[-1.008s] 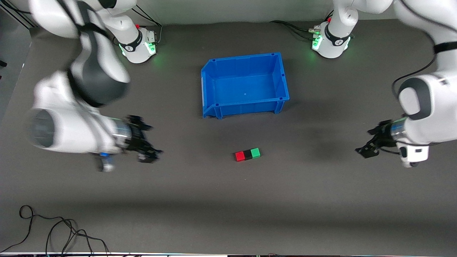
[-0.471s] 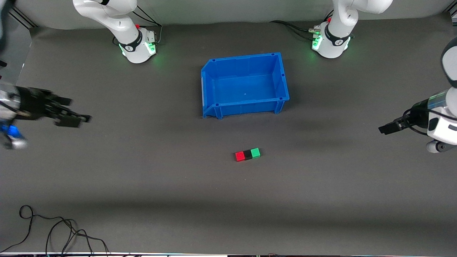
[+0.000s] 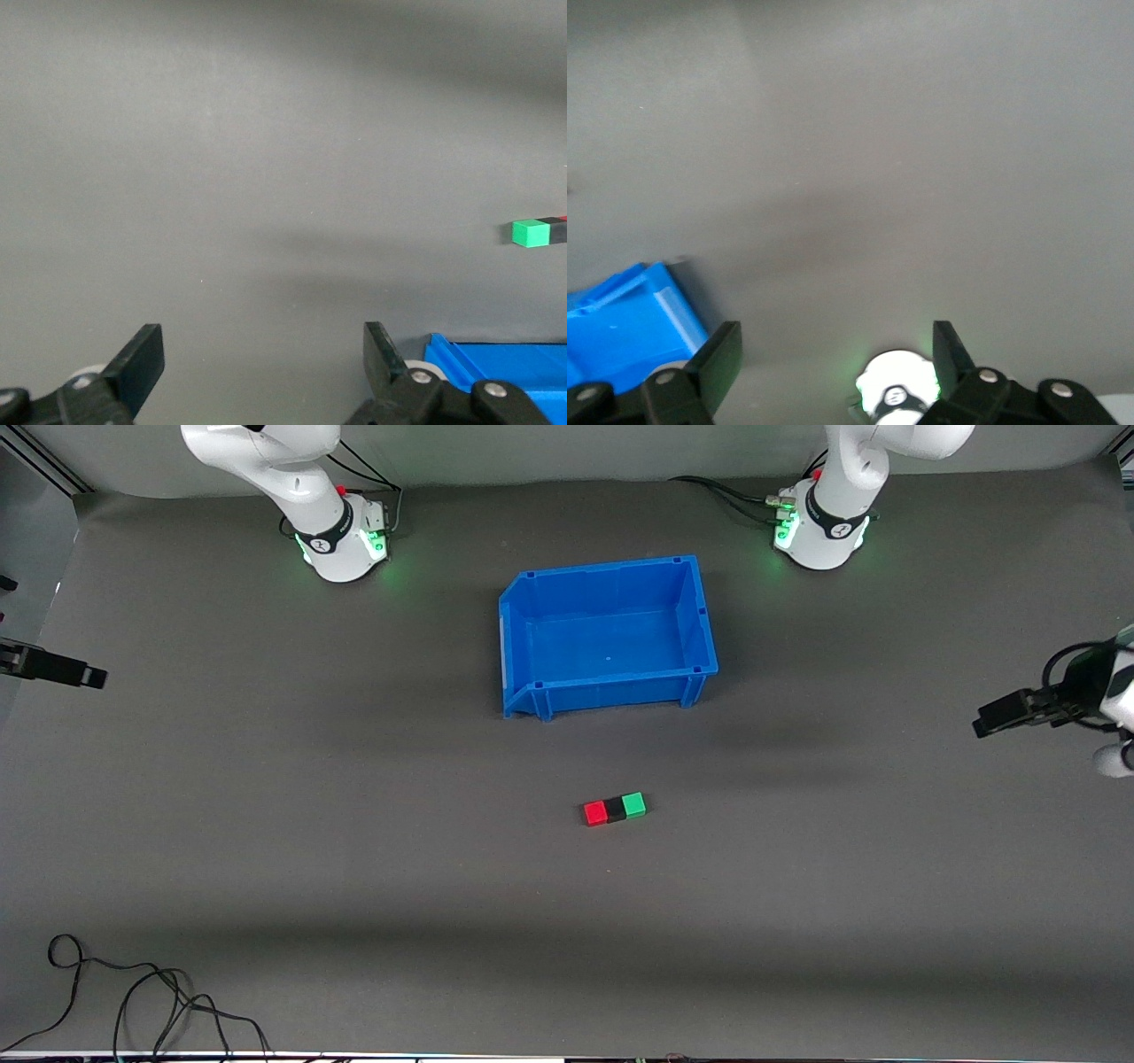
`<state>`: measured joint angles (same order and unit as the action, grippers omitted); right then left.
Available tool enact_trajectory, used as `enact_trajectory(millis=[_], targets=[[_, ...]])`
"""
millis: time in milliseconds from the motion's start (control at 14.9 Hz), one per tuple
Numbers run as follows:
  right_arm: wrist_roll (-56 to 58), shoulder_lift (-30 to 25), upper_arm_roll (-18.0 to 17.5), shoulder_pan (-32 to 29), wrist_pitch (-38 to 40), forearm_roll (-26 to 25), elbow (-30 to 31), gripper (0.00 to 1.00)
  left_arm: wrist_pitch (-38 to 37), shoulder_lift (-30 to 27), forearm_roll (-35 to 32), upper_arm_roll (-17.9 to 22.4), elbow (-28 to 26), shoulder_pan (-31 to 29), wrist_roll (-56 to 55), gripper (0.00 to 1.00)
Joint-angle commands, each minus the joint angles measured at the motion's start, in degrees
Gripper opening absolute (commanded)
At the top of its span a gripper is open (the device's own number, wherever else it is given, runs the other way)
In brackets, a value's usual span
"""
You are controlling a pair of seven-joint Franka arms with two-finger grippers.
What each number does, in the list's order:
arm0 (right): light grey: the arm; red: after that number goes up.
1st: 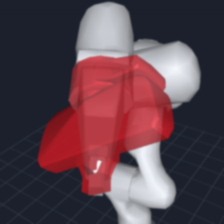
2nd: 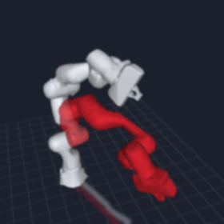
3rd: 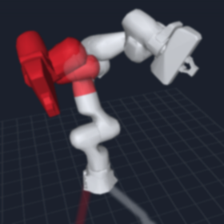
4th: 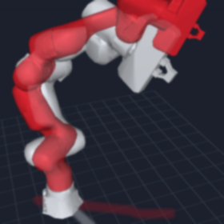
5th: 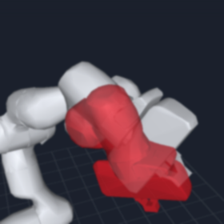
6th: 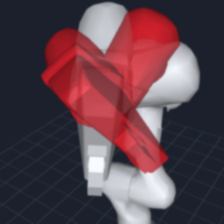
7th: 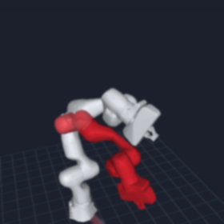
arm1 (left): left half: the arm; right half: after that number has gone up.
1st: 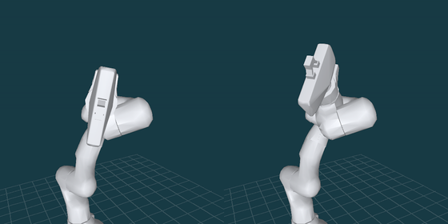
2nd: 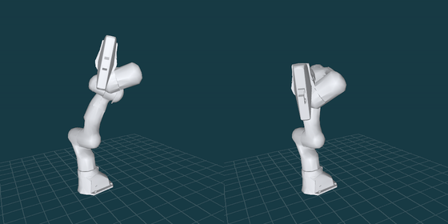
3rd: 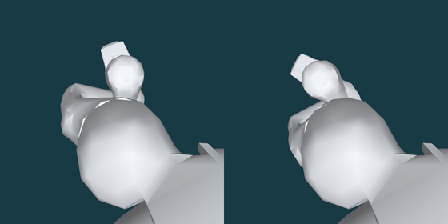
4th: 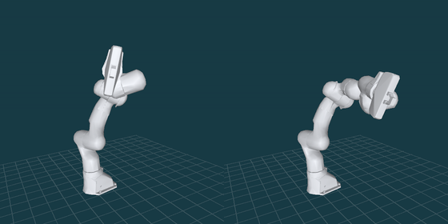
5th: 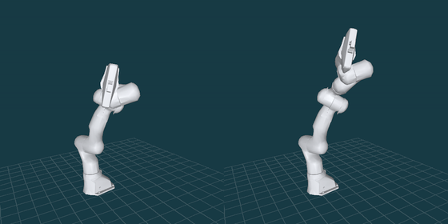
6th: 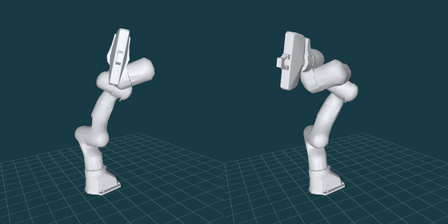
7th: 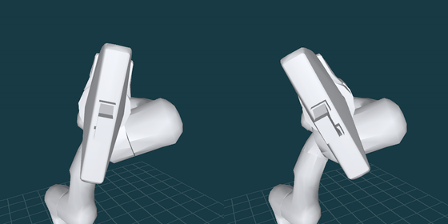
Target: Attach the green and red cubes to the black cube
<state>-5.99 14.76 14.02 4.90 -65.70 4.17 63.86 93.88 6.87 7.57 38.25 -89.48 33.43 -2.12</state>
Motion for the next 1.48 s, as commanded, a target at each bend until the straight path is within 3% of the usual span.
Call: enact_trajectory(millis=[0,134,403,538,739,1008,1143,1345,1412], targets=[[2.83,-2.18,0.22,0.90,-4.07,-2.50,4.77,0.95,1.82,-2.91,-1.60,-0.19,-1.83,0.67,1.15,1.00],[2.83,-3.93,0.22,0.99,-8.10,-2.59,9.15,0.95,2.27,-3.88,-3.17,-4.56,-2.19,-2.21,1.07,1.00],[2.83,-7.54,-0.04,1.43,-13.47,-2.77,15.58,0.96,2.36,-5.63,-4.40,-31.51,-3.06,-27.75,0.98,1.00],[2.83,-9.47,-0.13,2.21,-15.68,-2.86,18.65,0.96,3.15,-7.04,-5.90,-38.13,-4.82,-33.15,0.63,1.00],[2.83,-11.85,-0.13,4.41,-19.27,-4.26,22.87,0.96,4.64,-9.76,-5.99,-39.48,-8.33,-33.79,0.19,1.00],[2.83,-15.19,-0.48,5.03,-23.85,-4.26,28.85,0.96,1.14,-9.94,-5.99,-39.48,-6.68,-33.35,0.27,1.00],[2.04,-16.25,-3.71,2.42,-24.12,-4.26,29.92,0.96,-1.67,-9.86,-5.99,-39.48,-5.97,-33.43,1.15,1.00],[1.77,-19.05,-12.41,-5.67,-26.22,-4.35,33.76,0.97,-4.67,-9.86,-5.99,-39.48,-5.27,-33.35,1.15,1.00],[1.77,-20.28,-12.69,-5.95,-27.62,-4.26,35.79,0.97,-5.28,-9.86,-5.99,-39.48,-5.09,-33.35,1.24,1.00]])
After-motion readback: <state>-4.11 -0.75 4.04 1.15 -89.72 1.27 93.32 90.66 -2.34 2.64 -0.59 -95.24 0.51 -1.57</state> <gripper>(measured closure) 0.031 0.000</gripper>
